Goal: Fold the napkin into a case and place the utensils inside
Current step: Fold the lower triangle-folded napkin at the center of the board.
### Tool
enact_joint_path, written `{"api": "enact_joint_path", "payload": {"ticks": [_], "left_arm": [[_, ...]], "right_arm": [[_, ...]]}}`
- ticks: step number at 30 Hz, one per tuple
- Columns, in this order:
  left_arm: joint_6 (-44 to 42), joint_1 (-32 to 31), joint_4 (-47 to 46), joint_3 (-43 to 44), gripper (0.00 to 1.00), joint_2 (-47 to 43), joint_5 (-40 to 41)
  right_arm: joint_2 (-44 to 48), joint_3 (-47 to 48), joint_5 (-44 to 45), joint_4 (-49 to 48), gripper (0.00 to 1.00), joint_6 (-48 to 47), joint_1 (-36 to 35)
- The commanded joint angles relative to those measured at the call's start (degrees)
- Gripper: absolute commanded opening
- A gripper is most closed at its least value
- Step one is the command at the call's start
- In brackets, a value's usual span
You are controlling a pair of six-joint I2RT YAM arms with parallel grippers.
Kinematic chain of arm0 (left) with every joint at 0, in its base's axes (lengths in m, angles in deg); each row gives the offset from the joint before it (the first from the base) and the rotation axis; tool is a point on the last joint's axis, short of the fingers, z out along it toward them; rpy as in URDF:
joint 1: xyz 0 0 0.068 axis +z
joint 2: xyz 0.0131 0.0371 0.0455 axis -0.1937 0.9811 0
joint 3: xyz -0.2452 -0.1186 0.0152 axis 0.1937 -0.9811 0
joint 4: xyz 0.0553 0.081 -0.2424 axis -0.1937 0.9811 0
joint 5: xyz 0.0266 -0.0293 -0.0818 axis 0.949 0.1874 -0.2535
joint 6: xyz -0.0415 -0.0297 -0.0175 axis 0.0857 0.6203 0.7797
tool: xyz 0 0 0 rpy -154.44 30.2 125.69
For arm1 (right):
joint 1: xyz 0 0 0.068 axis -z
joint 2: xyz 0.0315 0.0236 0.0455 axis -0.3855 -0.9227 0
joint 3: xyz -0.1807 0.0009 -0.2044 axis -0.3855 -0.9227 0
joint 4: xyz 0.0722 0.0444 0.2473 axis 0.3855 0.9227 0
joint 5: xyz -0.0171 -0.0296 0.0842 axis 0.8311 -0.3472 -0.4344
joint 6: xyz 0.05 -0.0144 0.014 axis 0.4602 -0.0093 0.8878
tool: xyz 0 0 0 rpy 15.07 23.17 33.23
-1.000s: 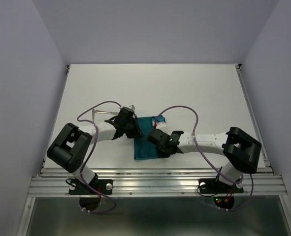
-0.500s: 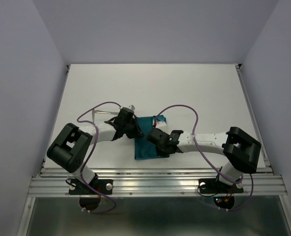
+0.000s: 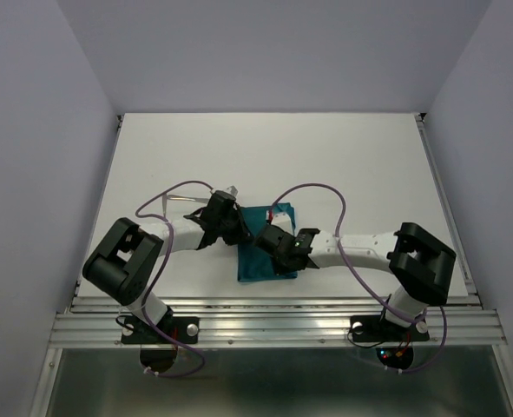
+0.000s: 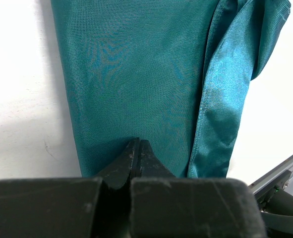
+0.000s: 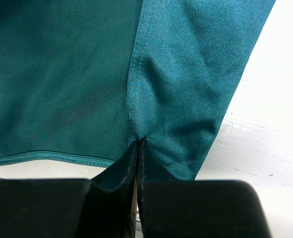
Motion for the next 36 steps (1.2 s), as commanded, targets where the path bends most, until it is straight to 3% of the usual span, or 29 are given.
{"api": "enact_joint_path", "payload": {"ticks": [1, 3, 6, 7, 11, 16, 19, 24, 25, 28, 30, 36], "left_arm": [[-0.5, -0.3, 2.1, -2.2, 0.00, -0.5, 0.5], [-0.5, -0.3, 2.1, -2.3, 0.00, -0.6, 0.5], [-0.4, -0.3, 2.1, -2.5, 0.00, -0.8, 0.5], [-0.3, -0.3, 2.1, -2.4, 0.00, -1.0, 0.5], [-0.1, -0.3, 2.3, -2.2, 0.00, -2.2, 0.6], [-0.9, -0.3, 3.3, -1.1, 0.00, -3.3, 1.4], [-1.3, -0.3, 4.0, -0.3, 0.00, -3.6, 2.1], [-1.8, -0.3, 4.6, 0.9, 0.00, -3.6, 2.5], [-1.8, -0.3, 4.6, 0.9, 0.00, -3.4, 2.5], [-1.9, -0.3, 4.7, 1.4, 0.00, -2.8, 2.5], [-2.0, -0.3, 4.7, 1.7, 0.00, -2.4, 2.5], [-2.4, -0.3, 5.4, 2.9, 0.00, -2.0, 3.2]], "right_arm": [[-1.0, 1.5, 1.4, -0.2, 0.01, 0.2, -0.7], [-1.4, 1.2, 1.2, -0.3, 0.02, 0.4, -0.7], [-0.9, 1.1, 1.0, -0.3, 0.15, 0.6, -0.7], [-0.6, 1.3, 1.2, -0.2, 0.24, 0.5, -0.7], [2.7, 3.0, 3.9, 0.1, 0.44, -1.2, -0.7], [8.5, 5.7, 4.9, 0.0, 0.57, -4.1, 1.6], [10.1, 6.9, 3.8, -0.9, 0.60, -5.9, 5.9], [9.4, 7.1, -2.3, -6.3, 0.52, -8.4, 17.8], [8.6, 7.3, -3.1, -6.8, 0.46, -8.6, 19.3], [4.3, 9.2, -5.5, -8.3, 0.11, -9.9, 23.9], [1.5, 10.1, -6.9, -10.1, 0.04, -10.6, 26.4], [-3.5, 12.6, -8.6, -12.7, 0.02, -12.4, 28.9]]}}
